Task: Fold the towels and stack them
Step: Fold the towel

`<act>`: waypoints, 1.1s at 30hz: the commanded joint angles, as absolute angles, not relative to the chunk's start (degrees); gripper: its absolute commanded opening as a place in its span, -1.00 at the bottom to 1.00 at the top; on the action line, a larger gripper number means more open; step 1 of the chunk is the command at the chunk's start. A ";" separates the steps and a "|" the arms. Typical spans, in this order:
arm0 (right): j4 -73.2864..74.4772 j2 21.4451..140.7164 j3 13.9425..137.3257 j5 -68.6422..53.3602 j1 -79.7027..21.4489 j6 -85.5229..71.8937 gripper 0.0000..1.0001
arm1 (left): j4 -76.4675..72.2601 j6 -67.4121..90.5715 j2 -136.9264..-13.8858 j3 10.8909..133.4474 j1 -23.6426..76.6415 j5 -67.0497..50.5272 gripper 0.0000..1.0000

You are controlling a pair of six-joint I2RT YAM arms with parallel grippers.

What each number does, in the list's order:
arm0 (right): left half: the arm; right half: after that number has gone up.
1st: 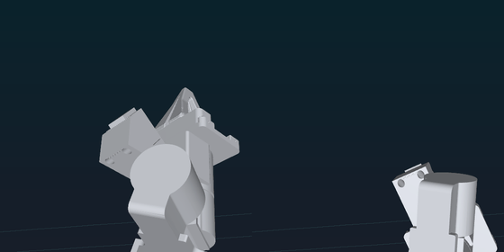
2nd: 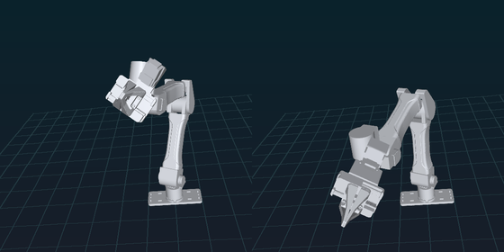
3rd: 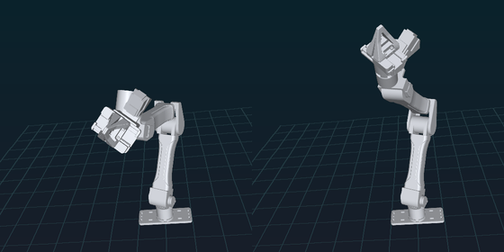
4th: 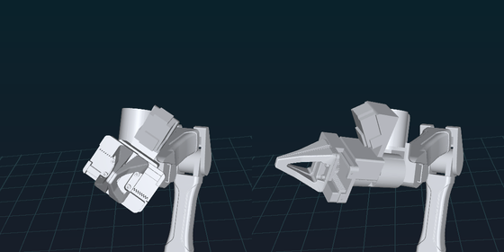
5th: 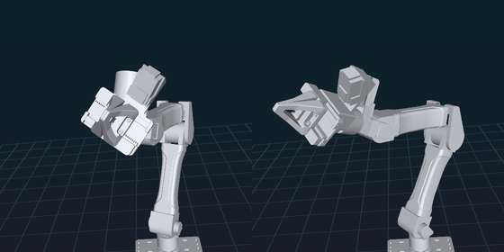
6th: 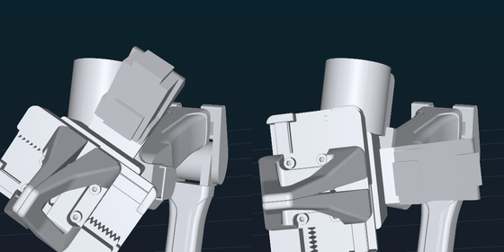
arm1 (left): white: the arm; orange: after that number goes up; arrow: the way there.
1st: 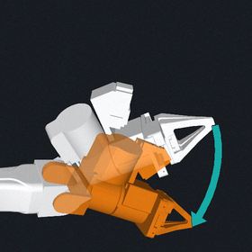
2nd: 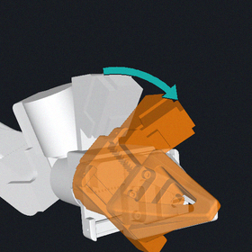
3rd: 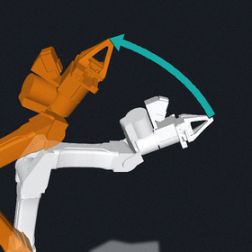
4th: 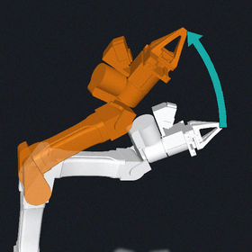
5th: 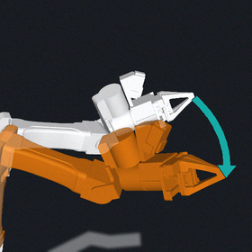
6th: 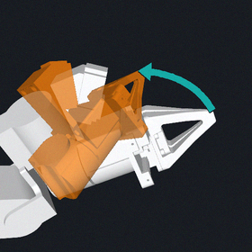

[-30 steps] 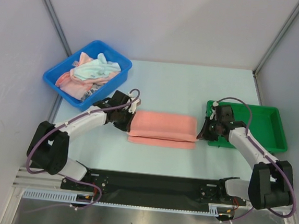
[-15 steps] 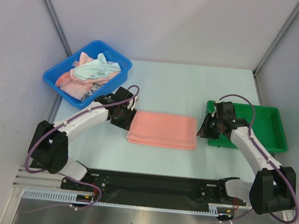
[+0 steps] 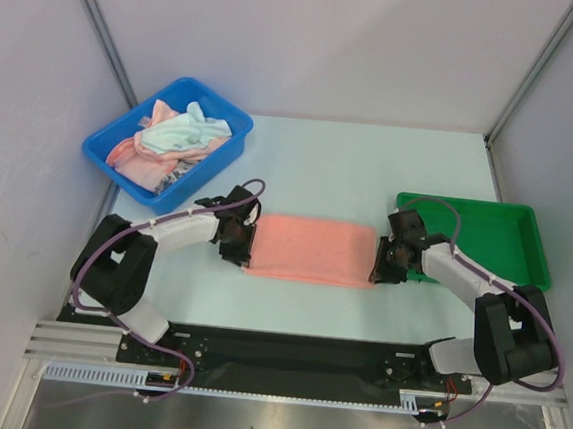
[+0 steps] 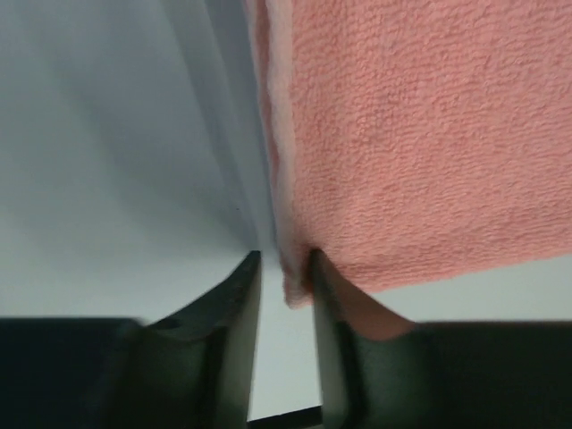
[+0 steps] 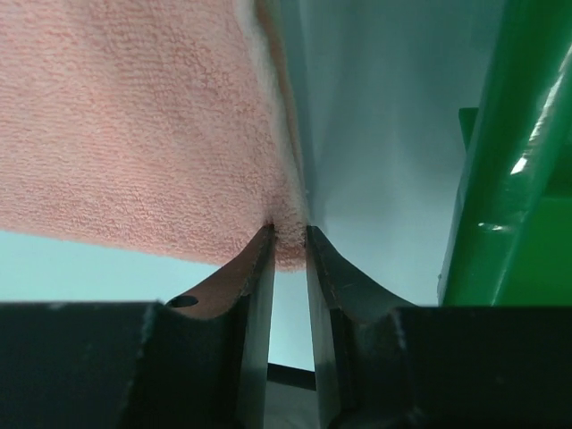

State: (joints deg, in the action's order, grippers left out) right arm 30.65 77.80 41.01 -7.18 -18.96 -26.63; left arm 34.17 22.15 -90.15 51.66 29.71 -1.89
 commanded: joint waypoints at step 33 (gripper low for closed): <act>23.73 84.90 48.34 -2.02 -19.87 -23.12 0.16 | 26.11 24.87 -83.49 55.47 29.71 -2.81 0.19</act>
